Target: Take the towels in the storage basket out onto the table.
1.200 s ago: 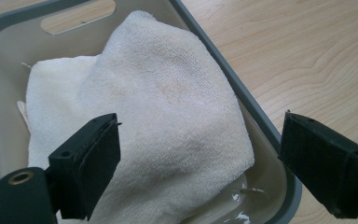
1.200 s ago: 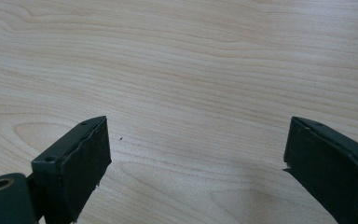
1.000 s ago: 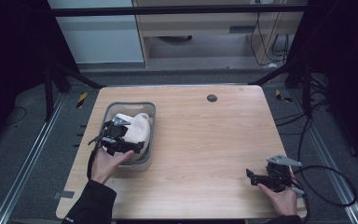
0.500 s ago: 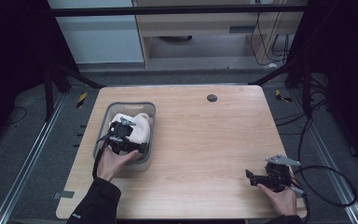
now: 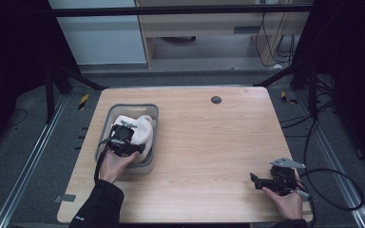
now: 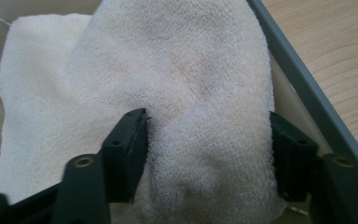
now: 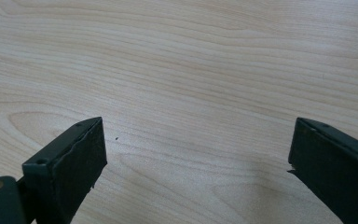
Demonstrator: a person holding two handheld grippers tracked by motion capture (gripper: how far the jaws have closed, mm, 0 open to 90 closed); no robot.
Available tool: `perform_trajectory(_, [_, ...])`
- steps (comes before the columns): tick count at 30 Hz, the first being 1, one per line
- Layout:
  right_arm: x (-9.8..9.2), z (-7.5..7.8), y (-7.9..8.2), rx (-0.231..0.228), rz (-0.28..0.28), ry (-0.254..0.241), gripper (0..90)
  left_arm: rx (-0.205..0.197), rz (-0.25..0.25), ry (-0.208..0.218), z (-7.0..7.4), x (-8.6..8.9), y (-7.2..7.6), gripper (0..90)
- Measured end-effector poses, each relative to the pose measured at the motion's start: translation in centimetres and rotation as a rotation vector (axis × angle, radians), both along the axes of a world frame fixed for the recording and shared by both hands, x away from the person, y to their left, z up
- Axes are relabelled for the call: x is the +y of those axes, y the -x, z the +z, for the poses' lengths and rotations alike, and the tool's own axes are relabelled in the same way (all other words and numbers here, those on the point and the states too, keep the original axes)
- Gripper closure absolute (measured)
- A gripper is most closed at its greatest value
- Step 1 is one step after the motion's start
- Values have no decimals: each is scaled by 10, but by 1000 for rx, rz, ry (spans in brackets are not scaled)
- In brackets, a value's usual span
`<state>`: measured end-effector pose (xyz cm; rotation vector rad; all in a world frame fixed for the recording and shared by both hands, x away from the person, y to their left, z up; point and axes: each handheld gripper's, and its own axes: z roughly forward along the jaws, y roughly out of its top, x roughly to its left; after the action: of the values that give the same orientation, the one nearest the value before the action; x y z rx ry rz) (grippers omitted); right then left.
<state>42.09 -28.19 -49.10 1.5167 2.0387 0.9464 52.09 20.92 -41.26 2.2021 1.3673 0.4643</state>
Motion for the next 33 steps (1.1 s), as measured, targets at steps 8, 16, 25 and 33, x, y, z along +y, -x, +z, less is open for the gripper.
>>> perform_trajectory(8, [0,0,0,3,6,-2,47,27,-15,-3,-3,-2,0,642])
perform_trajectory(16, [1,0,0,8,5,-9,50,-34,-21,-3,4,1,6,707])
perform_trajectory(25, [1,-1,0,7,8,-3,50,-106,-11,43,32,14,15,725])
perform_trajectory(33, [1,0,0,6,9,-1,50,-171,10,109,59,28,22,730])
